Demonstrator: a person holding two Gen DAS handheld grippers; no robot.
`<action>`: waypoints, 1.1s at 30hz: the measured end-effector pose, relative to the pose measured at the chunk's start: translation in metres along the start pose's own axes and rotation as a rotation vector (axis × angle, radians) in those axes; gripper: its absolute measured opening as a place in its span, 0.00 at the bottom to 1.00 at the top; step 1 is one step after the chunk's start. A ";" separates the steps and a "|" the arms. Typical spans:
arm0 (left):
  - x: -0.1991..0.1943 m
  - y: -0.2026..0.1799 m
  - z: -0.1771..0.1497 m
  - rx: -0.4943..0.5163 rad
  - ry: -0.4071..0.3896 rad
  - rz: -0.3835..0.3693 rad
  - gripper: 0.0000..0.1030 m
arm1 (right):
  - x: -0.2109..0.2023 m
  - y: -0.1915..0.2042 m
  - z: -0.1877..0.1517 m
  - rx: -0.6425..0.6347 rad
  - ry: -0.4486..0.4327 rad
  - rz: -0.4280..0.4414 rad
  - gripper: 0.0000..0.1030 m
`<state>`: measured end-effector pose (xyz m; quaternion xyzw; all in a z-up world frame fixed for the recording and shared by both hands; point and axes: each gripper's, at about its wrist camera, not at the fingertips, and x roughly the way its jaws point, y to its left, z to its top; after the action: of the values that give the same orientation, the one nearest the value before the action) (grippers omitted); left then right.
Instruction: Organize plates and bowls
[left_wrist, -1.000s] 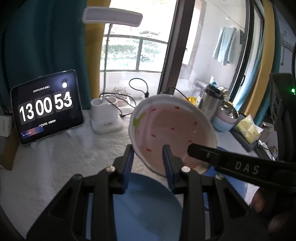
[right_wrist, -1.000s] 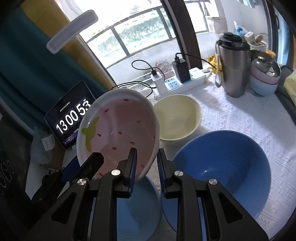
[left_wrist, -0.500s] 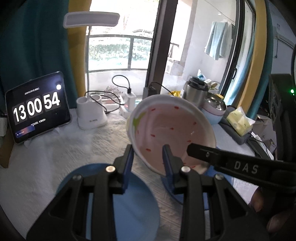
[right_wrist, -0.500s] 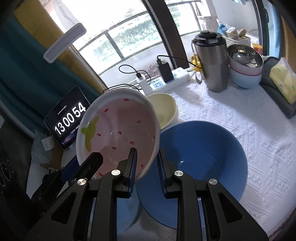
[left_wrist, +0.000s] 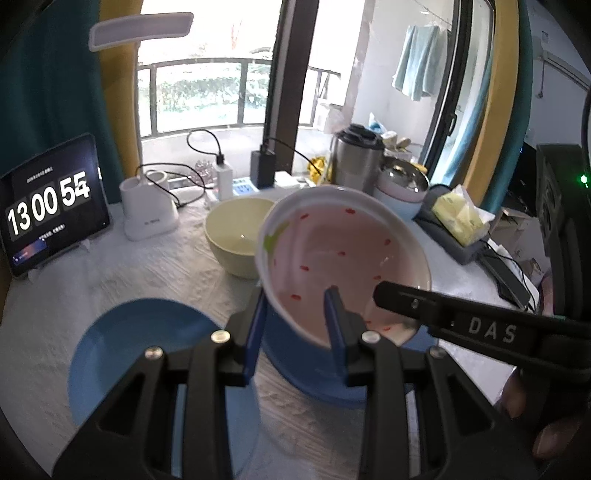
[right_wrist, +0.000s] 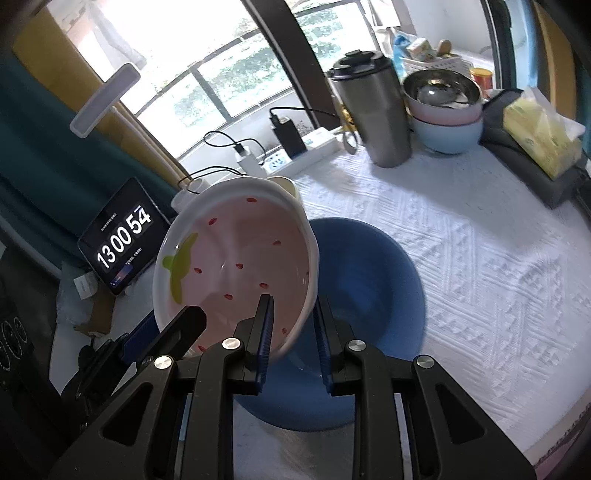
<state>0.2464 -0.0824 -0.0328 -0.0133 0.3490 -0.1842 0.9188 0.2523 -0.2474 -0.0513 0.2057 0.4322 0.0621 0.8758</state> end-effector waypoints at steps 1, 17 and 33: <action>0.001 -0.003 -0.002 0.001 0.005 -0.003 0.32 | 0.000 -0.003 -0.002 0.004 0.003 -0.002 0.23; 0.026 -0.019 -0.021 0.020 0.090 -0.003 0.32 | 0.009 -0.035 -0.016 0.035 0.058 -0.025 0.23; 0.025 -0.014 -0.025 0.024 0.116 0.003 0.33 | 0.017 -0.031 -0.018 0.001 0.118 -0.046 0.25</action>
<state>0.2430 -0.1014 -0.0653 0.0088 0.3996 -0.1874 0.8973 0.2468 -0.2648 -0.0866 0.1924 0.4879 0.0538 0.8498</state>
